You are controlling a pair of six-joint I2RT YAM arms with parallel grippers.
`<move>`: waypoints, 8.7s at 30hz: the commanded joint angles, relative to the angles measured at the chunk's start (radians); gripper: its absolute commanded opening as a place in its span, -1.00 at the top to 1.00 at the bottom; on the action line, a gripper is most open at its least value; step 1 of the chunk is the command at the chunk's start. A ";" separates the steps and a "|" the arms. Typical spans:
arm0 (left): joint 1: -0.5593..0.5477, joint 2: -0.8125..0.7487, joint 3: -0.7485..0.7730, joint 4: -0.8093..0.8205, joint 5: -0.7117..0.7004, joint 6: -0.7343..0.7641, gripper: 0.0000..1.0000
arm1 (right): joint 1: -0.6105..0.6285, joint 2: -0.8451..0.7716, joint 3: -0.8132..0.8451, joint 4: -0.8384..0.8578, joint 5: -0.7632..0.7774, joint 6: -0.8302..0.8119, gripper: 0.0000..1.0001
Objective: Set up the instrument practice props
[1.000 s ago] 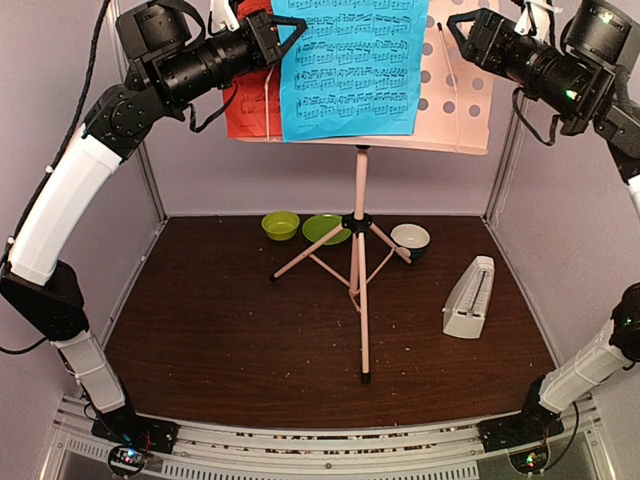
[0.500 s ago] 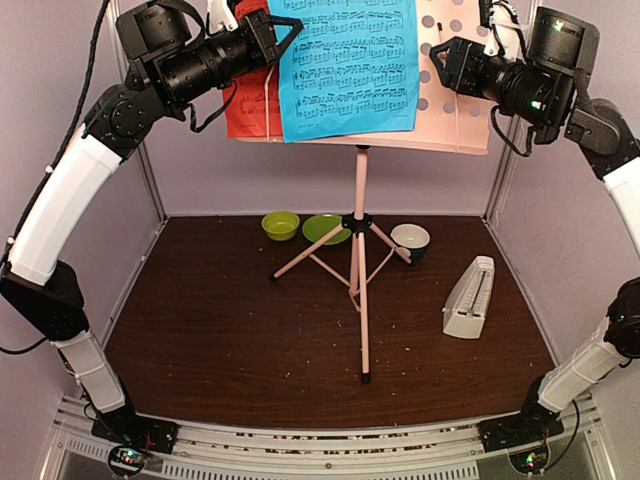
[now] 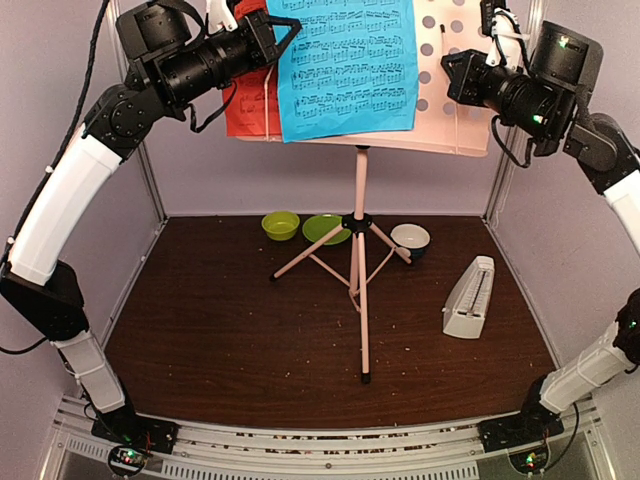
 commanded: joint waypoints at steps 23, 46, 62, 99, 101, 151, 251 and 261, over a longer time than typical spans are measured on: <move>-0.027 0.146 0.125 0.150 0.133 0.044 1.00 | -0.028 -0.131 -0.254 0.289 -0.188 -0.183 1.00; -0.082 0.293 0.228 0.294 0.164 0.092 1.00 | -0.028 -0.147 -0.264 0.302 -0.210 -0.159 1.00; -0.097 0.302 0.240 0.278 0.162 0.126 0.50 | -0.028 -0.145 -0.266 0.311 -0.203 -0.155 0.96; -0.156 -0.163 -0.383 0.237 0.003 0.291 -0.79 | -0.028 -0.390 -0.345 0.122 -0.167 -0.052 -0.82; -0.156 -0.209 -0.462 0.234 -0.042 0.273 -0.84 | -0.028 -0.437 -0.382 0.073 -0.143 -0.022 -0.85; -0.087 -0.431 -0.922 -0.284 -0.299 -0.266 -0.96 | -0.362 -0.238 -0.885 -0.480 0.028 0.770 -0.98; -0.307 -0.416 -1.563 0.337 0.130 0.340 -0.59 | 0.156 -0.236 -0.734 -0.026 -0.647 0.473 0.80; -0.307 -0.422 -1.561 0.323 0.119 0.339 -0.60 | 0.197 -0.196 -0.698 -0.026 -0.639 0.471 0.81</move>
